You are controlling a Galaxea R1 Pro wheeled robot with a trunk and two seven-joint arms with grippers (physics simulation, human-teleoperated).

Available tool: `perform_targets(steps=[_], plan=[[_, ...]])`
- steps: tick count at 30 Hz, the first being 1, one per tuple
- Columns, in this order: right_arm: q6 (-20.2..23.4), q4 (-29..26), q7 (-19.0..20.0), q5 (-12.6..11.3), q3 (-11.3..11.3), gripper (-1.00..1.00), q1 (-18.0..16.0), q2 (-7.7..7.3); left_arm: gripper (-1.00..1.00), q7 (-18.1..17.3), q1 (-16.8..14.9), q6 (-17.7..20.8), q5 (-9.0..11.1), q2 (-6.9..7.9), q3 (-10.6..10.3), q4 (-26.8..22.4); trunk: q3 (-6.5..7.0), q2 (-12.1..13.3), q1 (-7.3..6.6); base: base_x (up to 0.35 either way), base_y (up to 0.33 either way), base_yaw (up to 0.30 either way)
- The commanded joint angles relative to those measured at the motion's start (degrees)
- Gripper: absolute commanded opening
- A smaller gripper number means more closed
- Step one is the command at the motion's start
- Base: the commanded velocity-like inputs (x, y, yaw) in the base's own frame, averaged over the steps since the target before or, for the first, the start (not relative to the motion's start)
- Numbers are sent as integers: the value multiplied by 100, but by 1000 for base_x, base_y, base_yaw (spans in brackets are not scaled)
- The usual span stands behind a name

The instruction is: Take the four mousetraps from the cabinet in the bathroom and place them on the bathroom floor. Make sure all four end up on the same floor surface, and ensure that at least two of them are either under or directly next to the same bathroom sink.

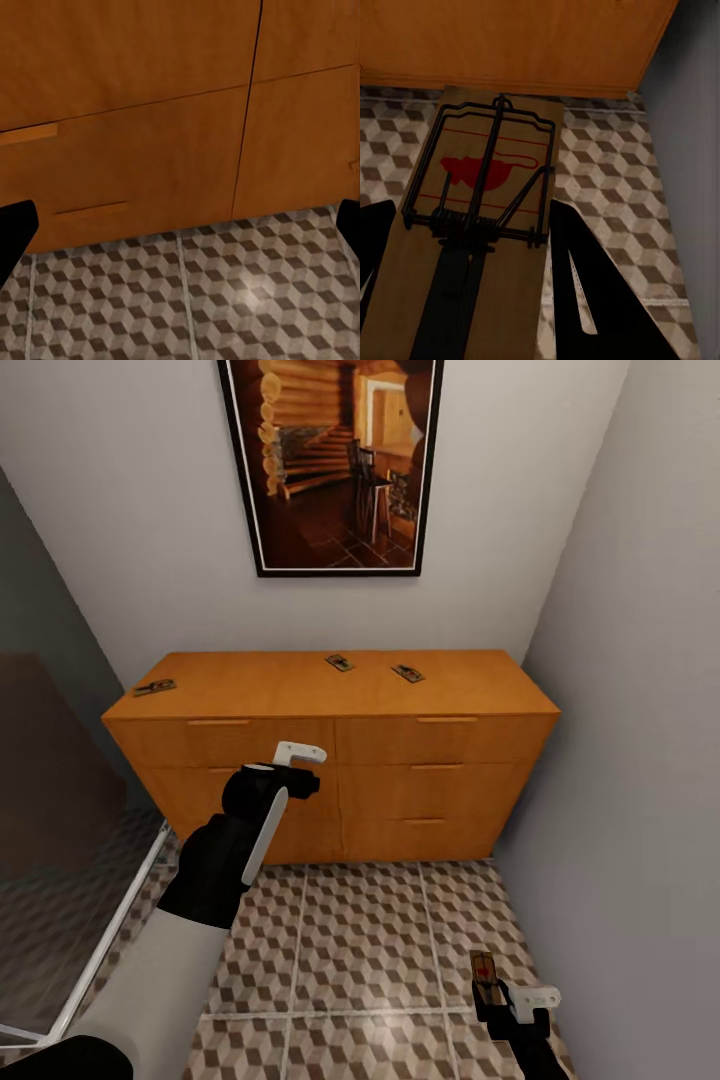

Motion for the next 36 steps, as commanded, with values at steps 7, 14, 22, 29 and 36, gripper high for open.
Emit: perform_targets(steps=[7, 14, 22, 29, 36], plan=[[-13, 5, 25, 22, -49, -100, -4, 22, 100, 26, -3, 24, 15, 0, -5, 0, -5, -2, 2, 224, -87, 0], [-12, 5, 22, 22, -49, -100, -4, 34, 100, 26, -5, 24, 17, 0, -5, -3, -5, -2, 2, 73, -16, 0], [-12, 5, 22, 22, -49, -100, -4, 34, 100, 26, -5, 24, 22, 0, -6, 2, -5, -2, 2, 3, -1, 0], [-10, 5, 22, 22, -49, -100, -4, 34, 100, 26, -4, 25, 22, 0, -9, -3, -5, -2, 2, 0, 0, 0], [-11, 5, 22, 22, -49, -100, -4, 34, 100, 26, -3, 25, 22, 0, -11, -4, -5, -2, 2, 0, 0, 0]])
